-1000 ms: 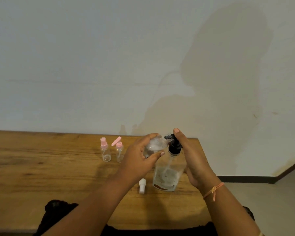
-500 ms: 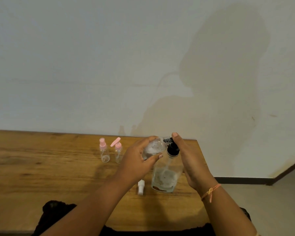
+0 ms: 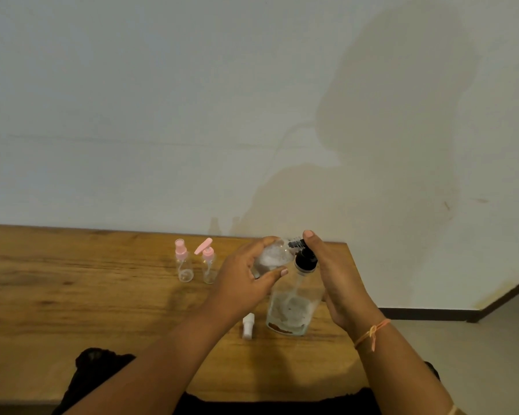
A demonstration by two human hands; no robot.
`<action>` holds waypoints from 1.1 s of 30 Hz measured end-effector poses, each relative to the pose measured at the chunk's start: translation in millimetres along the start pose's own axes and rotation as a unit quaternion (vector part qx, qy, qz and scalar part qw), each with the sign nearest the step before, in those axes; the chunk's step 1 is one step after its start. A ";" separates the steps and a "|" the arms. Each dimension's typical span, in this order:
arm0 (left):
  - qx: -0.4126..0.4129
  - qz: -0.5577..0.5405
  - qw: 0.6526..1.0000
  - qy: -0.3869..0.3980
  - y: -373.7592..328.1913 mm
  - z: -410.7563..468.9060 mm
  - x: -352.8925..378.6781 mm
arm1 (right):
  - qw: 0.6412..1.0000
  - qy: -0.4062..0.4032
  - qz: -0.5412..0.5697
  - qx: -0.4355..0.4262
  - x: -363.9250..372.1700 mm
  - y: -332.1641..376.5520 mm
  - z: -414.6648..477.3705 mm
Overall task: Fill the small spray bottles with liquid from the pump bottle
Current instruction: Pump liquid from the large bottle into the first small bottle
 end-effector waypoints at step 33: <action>0.021 0.002 1.000 -0.019 -1.3 1.0 -0.4 | 1.000 0.014 0.006 0.013 5.5 8.7 -6.2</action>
Point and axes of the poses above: each hand's wrist, its own z-axis towards the middle knuckle, its own x-axis out of the palm, y = z × x, the point moved 6 cm from there along z, towards the middle knuckle, and after that the axes turned 11 degrees about -x, right-handed, at the moved point
